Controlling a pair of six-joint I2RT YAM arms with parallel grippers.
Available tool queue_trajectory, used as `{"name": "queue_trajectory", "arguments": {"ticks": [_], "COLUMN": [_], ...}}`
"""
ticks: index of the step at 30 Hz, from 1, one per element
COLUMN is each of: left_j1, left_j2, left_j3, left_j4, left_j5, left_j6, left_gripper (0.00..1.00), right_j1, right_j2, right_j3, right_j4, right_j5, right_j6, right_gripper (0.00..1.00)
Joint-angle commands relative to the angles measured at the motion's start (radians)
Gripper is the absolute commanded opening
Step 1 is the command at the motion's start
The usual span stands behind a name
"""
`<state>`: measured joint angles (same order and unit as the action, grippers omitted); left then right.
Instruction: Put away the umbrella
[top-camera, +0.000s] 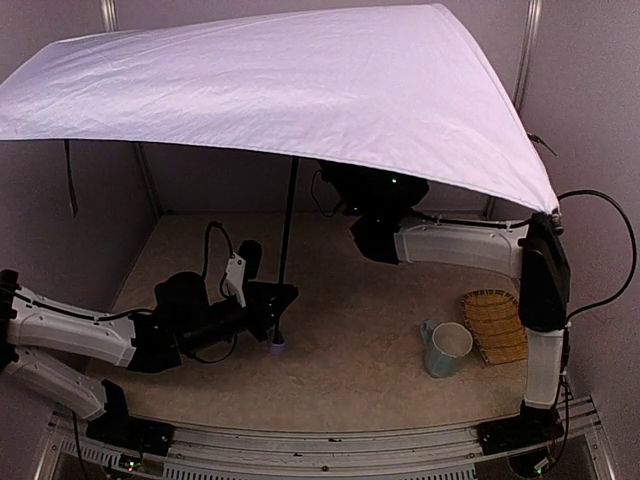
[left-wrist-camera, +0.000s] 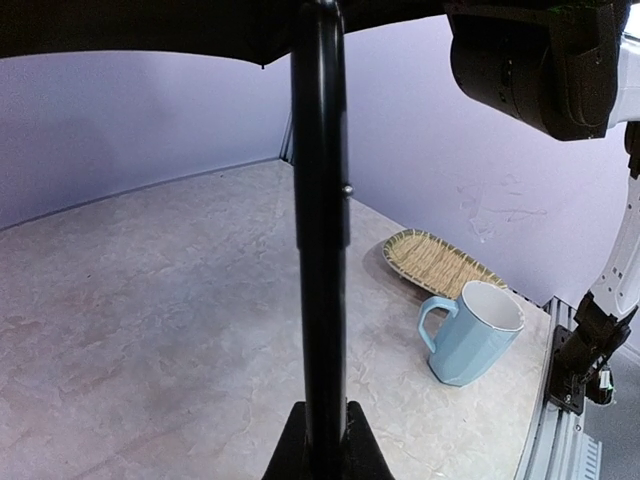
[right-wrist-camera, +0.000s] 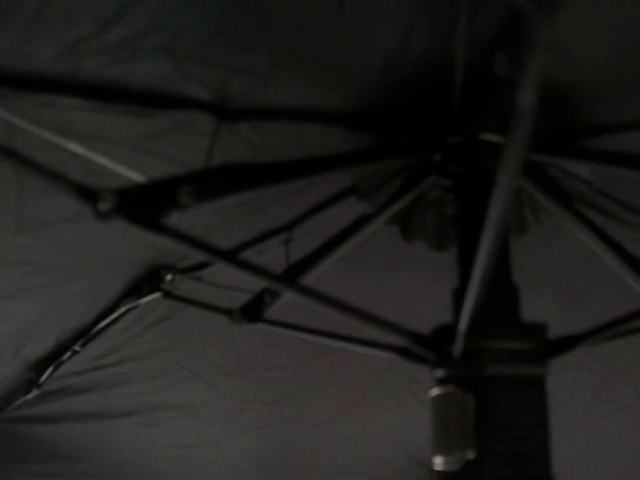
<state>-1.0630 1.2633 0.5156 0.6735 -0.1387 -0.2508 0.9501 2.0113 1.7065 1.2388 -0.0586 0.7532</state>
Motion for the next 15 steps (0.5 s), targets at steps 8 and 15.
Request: {"name": "queue_trajectory", "arguments": {"ticks": [8, 15], "left_j1": [-0.013, -0.024], "left_j2": [0.01, 0.028], "left_j3": [0.045, 0.052], "left_j4": [0.11, 0.12], "left_j5": [0.008, 0.002], "left_j6": [-0.009, -0.016], "left_gripper": [0.0, 0.0], "right_j1": [-0.023, -0.027], "right_j2": [0.024, 0.039], "right_j3": [0.013, 0.037], "right_j4": [0.136, 0.159], "right_j5": [0.045, 0.06], "right_j6": [0.06, 0.037], "right_gripper": [0.43, 0.58]}}
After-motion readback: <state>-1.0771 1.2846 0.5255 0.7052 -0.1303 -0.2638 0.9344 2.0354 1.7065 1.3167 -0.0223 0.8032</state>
